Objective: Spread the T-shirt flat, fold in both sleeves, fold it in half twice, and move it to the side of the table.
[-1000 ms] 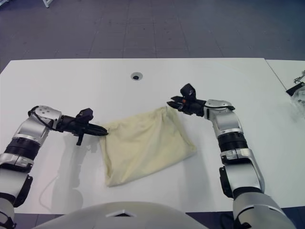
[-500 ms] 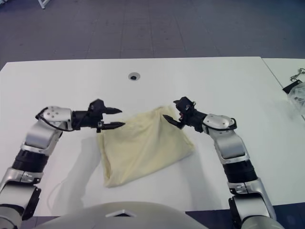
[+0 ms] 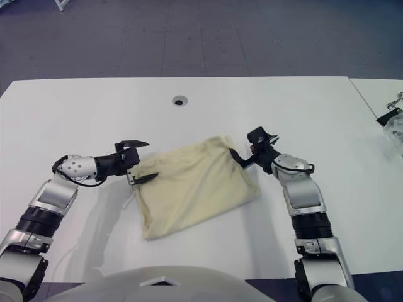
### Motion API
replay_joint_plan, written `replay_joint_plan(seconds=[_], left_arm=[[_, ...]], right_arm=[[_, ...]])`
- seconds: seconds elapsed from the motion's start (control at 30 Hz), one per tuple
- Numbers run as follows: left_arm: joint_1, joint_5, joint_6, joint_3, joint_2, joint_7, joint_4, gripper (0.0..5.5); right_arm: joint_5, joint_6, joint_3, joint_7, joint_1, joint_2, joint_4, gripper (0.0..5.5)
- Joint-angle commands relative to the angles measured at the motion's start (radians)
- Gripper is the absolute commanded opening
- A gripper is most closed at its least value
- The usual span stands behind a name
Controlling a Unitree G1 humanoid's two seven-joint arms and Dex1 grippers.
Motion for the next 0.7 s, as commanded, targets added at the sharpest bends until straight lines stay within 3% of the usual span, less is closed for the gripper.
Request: replay_joint_plan(seconds=[0.03,0.2,0.4,0.57,0.7], left_arm=[[0.017,0.050,-0.017,-0.020,0.001,0.013,0.051,5.38],[-0.060,-0.015,-0.039,0.033,-0.050,0.048,0.037,5.38],[-0.094,-0.121,0.052,0.114,-0.024,0.009,-0.152,5.38],[0.169,-0.251,0.232,0.111,0.135,-0.152,-0.495,5.38],[0.309,-0.223,0.270,0.101,0.164,-0.129,-0.601,5.38]], right_arm=[[0.064,0.072,-0.047,-0.030,-0.027,0.054,-0.022,5.40],[0.108,0.087,-0.043,-0.023,-0.034,0.069,-0.125,5.40],[-0.080,-0.095,0.110,0.051,-0.067,-0.089,-0.122,5.40],[-0.197,-0.269,0.219,0.104,-0.158,-0.118,0.053,5.40],[-0.230,-0.349,0.256,0.111,-0.207,-0.084,0.147,5.40]])
